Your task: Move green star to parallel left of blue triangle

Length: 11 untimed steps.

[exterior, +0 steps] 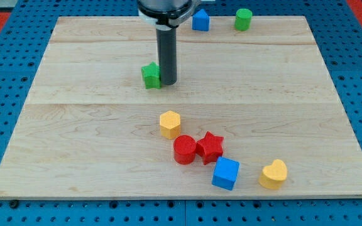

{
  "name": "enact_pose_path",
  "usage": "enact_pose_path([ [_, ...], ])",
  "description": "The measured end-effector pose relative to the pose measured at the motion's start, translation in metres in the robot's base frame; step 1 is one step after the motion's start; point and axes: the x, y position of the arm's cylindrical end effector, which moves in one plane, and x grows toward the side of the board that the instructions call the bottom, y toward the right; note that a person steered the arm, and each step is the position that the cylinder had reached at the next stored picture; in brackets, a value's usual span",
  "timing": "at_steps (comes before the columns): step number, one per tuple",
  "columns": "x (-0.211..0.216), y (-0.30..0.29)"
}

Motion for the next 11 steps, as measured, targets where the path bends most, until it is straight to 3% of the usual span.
enact_pose_path([
  [1,0.001,-0.019],
  [3,0.021,-0.109],
  [4,0.018,-0.120],
  [7,0.010,-0.083],
  [9,-0.070,-0.026],
  [10,-0.090,-0.020],
  [11,-0.078,-0.040],
])
